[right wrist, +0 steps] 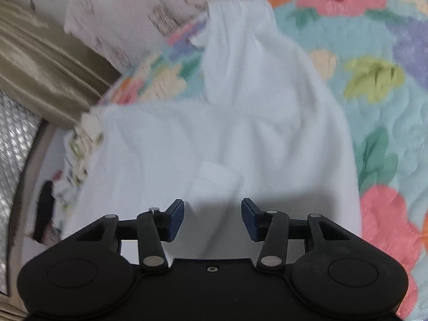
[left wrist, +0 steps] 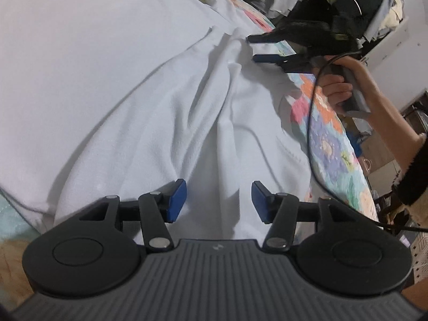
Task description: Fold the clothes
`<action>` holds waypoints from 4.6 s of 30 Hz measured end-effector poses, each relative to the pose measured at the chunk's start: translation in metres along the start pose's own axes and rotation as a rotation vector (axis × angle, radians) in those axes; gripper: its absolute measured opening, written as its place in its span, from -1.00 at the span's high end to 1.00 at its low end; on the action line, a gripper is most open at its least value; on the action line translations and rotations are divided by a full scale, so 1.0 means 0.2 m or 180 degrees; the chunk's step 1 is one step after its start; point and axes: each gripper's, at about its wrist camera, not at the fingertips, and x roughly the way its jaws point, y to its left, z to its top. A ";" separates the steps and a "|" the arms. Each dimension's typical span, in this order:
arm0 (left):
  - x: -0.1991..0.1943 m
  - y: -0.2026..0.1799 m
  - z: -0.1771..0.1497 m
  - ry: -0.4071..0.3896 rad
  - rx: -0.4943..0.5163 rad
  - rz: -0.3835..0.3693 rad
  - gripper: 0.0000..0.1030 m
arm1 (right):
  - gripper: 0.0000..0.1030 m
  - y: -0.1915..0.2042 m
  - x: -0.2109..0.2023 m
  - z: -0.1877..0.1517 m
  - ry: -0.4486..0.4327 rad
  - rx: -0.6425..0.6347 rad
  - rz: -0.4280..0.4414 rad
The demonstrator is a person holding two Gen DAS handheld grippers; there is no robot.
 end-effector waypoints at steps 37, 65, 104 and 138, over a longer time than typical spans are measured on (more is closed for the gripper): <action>-0.33 0.31 0.09 -0.0132 -0.0187 0.0297 0.01 | 0.27 0.59 -0.01 -0.29 -0.0212 -0.1264 -0.0045; -0.48 0.13 0.28 -0.0342 -0.0092 0.0345 0.72 | -0.10 0.89 -0.17 -0.91 0.0999 -0.2540 0.0370; 1.20 -0.05 2.40 -0.0265 -0.0125 0.0235 0.20 | -0.33 -0.54 0.07 1.12 -0.0026 0.0423 0.0673; 1.33 -0.10 2.61 -0.0436 -0.0208 -0.0086 0.94 | 0.89 -0.30 0.34 1.46 -0.0698 0.0088 0.0854</action>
